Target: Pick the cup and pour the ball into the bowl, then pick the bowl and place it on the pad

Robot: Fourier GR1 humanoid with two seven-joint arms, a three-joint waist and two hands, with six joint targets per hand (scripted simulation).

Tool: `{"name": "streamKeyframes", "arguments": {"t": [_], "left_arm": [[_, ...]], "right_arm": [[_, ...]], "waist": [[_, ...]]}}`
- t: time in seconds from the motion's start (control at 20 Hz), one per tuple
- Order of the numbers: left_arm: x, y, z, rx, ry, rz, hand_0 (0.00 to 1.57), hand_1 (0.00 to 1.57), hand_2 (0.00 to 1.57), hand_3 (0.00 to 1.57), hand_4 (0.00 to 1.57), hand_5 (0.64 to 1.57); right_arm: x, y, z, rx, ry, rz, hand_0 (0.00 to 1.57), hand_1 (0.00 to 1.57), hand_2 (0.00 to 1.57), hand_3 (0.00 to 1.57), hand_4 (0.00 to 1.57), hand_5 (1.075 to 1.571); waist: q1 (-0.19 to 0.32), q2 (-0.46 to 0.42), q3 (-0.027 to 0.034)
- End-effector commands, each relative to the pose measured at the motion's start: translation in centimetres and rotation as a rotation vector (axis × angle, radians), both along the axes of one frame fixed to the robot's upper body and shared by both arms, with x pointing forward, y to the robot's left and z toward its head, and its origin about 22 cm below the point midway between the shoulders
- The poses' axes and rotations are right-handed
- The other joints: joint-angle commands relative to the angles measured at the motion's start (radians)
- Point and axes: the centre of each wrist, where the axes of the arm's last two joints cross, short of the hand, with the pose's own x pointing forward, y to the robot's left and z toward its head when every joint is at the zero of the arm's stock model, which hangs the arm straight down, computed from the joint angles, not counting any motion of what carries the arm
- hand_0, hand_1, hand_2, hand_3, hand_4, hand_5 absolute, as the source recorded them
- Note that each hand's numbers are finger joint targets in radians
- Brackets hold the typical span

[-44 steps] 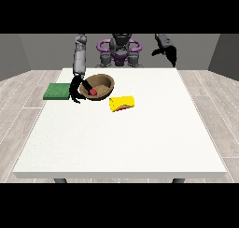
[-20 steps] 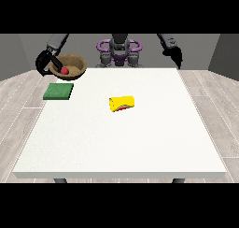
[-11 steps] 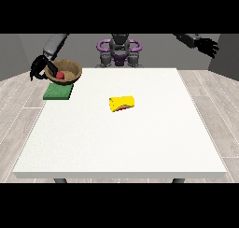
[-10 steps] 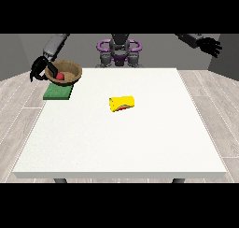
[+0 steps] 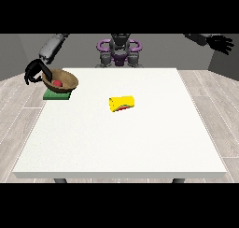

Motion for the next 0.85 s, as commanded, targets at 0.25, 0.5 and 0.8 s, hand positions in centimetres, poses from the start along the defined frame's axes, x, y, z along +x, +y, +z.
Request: {"name": "streamKeyframes", "arguments": {"t": [0.25,0.5,0.8], "left_arm": [[0.8,-1.7,-0.6,0.007,0.018,0.006,0.00,0.00,0.00,0.00,1.18,1.551],[2.5,-5.5,-0.4,0.021,0.079,-0.087,0.00,0.00,0.00,0.00,1.01,1.569],[3.2,-9.3,-4.8,-0.011,0.286,-0.076,0.00,0.00,0.00,0.00,0.90,1.559]], "right_arm": [[0.6,-0.1,0.0,0.049,0.055,0.015,0.00,0.00,0.42,0.65,0.00,1.460],[0.4,-2.4,2.8,0.077,0.088,0.028,0.00,0.00,0.00,0.00,0.00,1.361],[4.5,3.1,4.9,0.114,0.078,0.225,0.00,0.00,0.00,0.00,0.48,1.434]], "waist": [[0.007,-0.022,0.0006],[0.003,-0.100,0.0022],[-0.052,-0.341,-0.0011]]}}
